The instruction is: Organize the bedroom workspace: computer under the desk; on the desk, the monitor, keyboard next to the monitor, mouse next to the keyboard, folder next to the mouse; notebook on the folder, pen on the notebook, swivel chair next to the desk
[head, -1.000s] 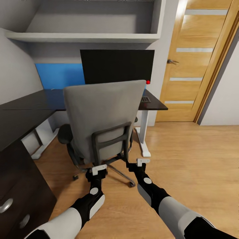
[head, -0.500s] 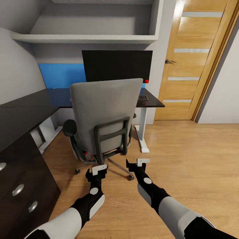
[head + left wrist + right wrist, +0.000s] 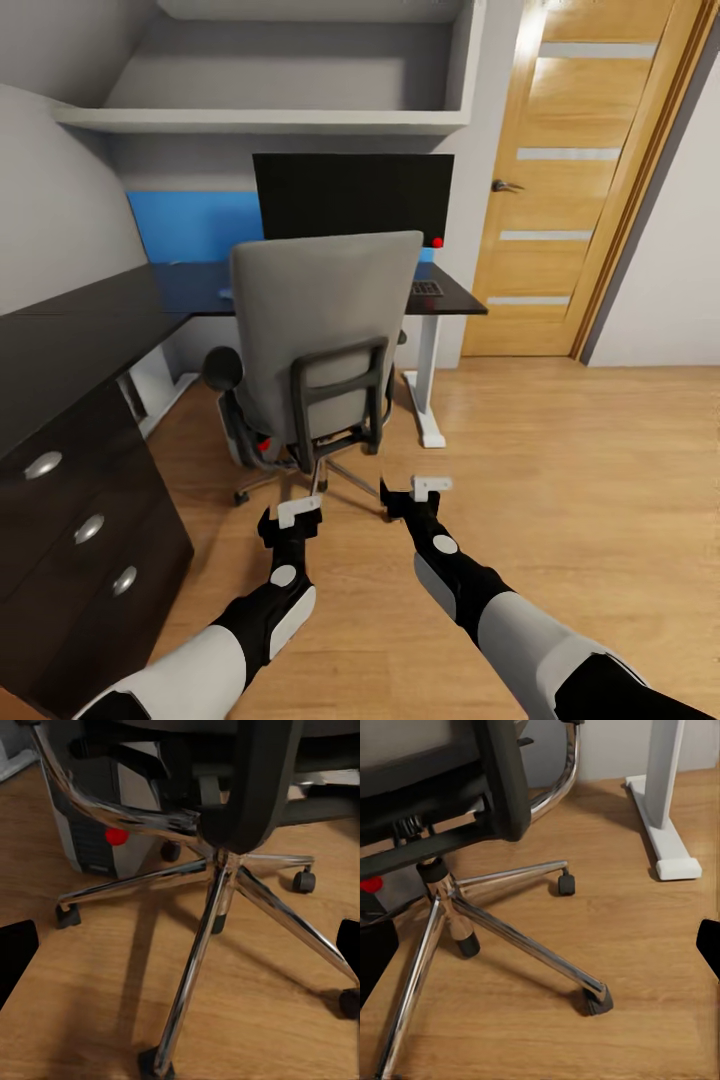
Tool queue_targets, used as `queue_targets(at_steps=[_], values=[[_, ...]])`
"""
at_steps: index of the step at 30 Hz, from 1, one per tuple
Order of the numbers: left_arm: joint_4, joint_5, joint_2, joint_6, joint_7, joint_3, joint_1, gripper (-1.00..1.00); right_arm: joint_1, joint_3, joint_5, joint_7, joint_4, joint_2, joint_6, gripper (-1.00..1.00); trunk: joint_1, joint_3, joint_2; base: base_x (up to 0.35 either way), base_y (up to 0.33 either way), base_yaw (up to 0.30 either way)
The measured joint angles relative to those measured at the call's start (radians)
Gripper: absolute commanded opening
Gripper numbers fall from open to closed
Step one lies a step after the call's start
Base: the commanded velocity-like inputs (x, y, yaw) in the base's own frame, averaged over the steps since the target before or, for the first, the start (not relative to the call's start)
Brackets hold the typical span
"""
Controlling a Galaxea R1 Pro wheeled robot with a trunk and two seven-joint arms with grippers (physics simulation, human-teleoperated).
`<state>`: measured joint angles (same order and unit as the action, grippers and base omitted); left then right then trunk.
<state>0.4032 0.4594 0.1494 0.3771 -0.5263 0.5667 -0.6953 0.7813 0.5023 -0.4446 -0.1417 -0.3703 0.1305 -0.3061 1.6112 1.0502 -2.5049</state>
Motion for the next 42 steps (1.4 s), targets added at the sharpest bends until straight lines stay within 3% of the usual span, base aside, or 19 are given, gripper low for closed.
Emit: queue_targets(at_steps=[10, 19, 21, 25, 26, 32, 35, 37, 42], values=[[-0.002, 0.002, 0.0, 0.0, -0.001, -0.001, 0.0, 1.0, 0.0, -0.001, 0.002, -0.003, 0.002, -0.002, -0.001, 1.0, 0.0, 0.0, 0.0, -0.311, -0.051, 0.0], [-0.121, 0.008, 0.017, 0.004, -0.001, -0.003, 0.0, 1.0, -0.001, -0.001, 0.0, -0.006, 0.006, -0.001, -0.002, 1.0, -0.001, 0.0, 0.0, -0.045, -0.045, 0.0], [-0.19, 0.009, 0.022, 0.007, -0.001, -0.004, 0.0, 1.0, -0.004, -0.003, -0.003, -0.005, 0.024, -0.005, -0.002, 1.0, -0.002, -0.008, 0.0, -0.003, -0.003, 0.0], [-0.222, 0.01, 0.024, 0.007, -0.001, -0.003, 0.0, 1.0, -0.006, -0.004, -0.007, -0.006, 0.031, -0.007, -0.001, 1.0, -0.003, -0.023, 0.001, -0.001, -0.001, 0.0], [-0.249, 0.015, 0.025, 0.008, -0.001, -0.007, 0.018, 1.0, -0.013, -0.005, -0.034, -0.01, 0.039, -0.007, 0.004, 1.0, -0.004, -0.027, 0.002, 0.0, 0.0, 0.0], [-0.255, 0.027, 0.025, 0.007, -0.001, -0.006, 0.045, 1.0, -0.036, -0.004, -0.102, -0.012, 0.101, -0.006, 0.002, 1.0, -0.006, -0.05, 0.003, 0.0, 0.0, 0.0], [-0.255, 0.029, 0.025, 0.006, 0.0, -0.005, 0.05, 1.0, -0.094, -0.006, -0.112, -0.009, 0.178, -0.009, -0.029, 1.0, -0.007, -0.062, 0.004, -0.163, 0.0, 0.0], [-0.255, 0.03, 0.025, 0.005, 0.0, -0.006, 0.05, 1.0, -0.103, -0.006, -0.11, -0.009, 0.197, -0.009, -0.078, 1.0, -0.008, -0.07, 0.004, -0.309, 0.0, 0.0], [-0.255, 0.03, 0.025, 0.005, 0.0, -0.006, 0.05, 1.0, -0.105, -0.006, -0.11, -0.008, 0.212, -0.009, -0.097, 1.0, -0.01, -0.089, 0.005, -0.327, 0.0, 0.0]])
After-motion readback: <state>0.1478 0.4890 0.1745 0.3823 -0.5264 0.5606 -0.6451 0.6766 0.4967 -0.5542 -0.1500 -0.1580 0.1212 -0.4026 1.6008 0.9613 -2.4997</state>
